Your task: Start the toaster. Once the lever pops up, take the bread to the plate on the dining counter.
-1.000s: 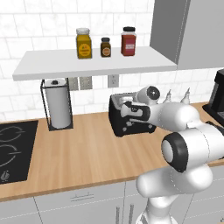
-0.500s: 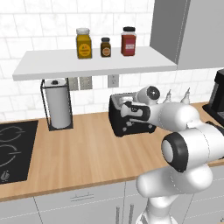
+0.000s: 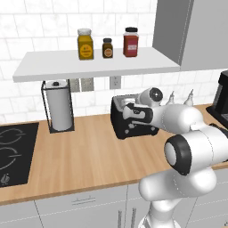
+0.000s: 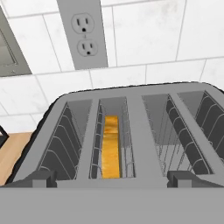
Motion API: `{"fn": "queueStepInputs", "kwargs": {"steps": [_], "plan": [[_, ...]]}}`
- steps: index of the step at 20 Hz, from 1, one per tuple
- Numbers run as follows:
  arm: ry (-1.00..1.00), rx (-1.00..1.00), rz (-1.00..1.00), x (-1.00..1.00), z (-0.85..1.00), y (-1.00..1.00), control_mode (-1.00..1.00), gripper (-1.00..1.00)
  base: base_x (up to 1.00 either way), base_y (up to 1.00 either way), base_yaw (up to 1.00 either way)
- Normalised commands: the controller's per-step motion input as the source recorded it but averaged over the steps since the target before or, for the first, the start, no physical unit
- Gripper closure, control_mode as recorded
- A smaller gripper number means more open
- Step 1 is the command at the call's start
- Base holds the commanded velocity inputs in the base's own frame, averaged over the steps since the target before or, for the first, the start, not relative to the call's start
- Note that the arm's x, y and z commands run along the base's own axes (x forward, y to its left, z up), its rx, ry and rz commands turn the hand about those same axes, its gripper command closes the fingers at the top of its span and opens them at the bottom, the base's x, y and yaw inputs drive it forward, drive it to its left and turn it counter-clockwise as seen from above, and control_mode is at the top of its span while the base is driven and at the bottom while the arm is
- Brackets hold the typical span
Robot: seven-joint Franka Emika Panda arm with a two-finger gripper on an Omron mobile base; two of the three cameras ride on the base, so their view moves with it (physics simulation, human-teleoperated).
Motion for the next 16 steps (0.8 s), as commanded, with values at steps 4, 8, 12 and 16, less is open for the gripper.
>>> {"fn": "queueStepInputs", "kwargs": {"steps": [4, 8, 12, 16], "plan": [[0.0, 0.0, 0.0, 0.0, 0.0, 0.0, -1.0, -1.0, 0.0, 0.0, 0.0], [0.0, 0.0, 0.0, 0.0, 0.0, 0.0, -1.0, -1.0, 0.0, 0.0, 0.0], [0.0, 0.0, 0.0, 0.0, 0.0, 0.0, -1.0, -1.0, 0.0, 0.0, 0.0], [0.0, 0.0, 0.0, 0.0, 0.0, 0.0, -1.0, -1.0, 0.0, 0.0, 0.0]]}}
